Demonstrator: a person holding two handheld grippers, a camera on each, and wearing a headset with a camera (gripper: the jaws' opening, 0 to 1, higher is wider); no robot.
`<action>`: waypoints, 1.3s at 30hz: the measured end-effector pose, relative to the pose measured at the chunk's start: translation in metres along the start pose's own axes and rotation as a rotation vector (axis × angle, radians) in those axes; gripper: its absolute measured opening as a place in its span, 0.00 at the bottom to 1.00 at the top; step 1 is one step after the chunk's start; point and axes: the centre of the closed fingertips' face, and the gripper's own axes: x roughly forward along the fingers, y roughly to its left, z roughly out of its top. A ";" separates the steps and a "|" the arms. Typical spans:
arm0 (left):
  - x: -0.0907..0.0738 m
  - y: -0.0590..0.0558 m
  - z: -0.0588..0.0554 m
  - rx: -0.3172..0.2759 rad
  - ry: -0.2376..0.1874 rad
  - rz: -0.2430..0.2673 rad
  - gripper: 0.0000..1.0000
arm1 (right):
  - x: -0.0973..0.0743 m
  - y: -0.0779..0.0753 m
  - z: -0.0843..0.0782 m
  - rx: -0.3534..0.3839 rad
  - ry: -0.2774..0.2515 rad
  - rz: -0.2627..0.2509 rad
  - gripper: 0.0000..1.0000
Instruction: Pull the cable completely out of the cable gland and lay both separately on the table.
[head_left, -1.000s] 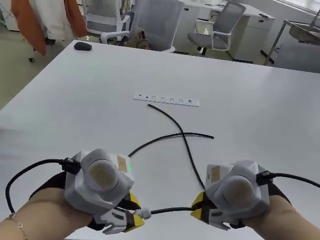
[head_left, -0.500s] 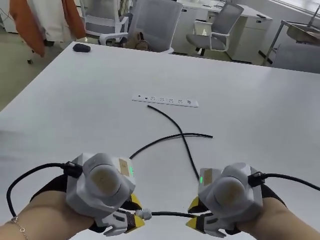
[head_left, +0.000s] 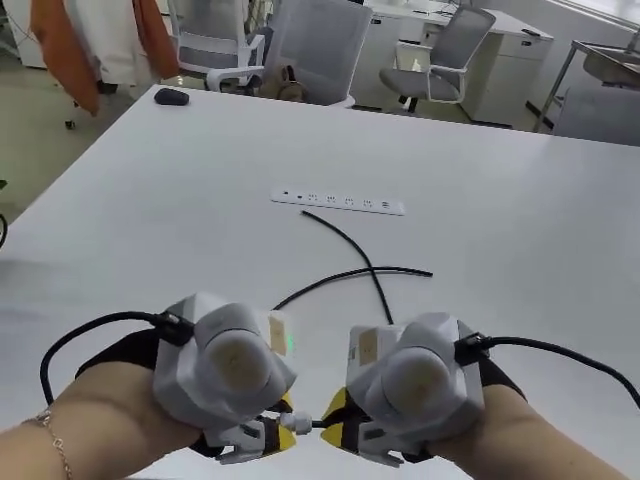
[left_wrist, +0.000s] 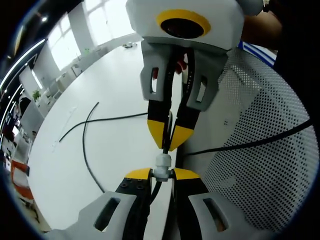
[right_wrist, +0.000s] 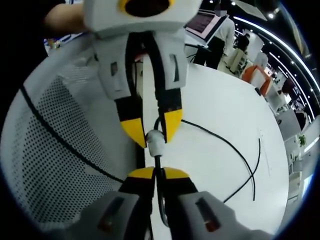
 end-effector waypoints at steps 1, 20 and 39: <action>0.000 0.000 0.000 0.003 0.002 0.001 0.17 | 0.000 0.000 0.000 -0.001 -0.002 0.001 0.03; -0.009 0.015 -0.015 0.023 0.049 0.032 0.17 | -0.020 -0.014 -0.029 0.039 0.001 -0.026 0.02; -0.015 0.017 -0.025 0.009 0.074 0.048 0.17 | -0.038 -0.032 -0.080 0.097 0.093 -0.104 0.02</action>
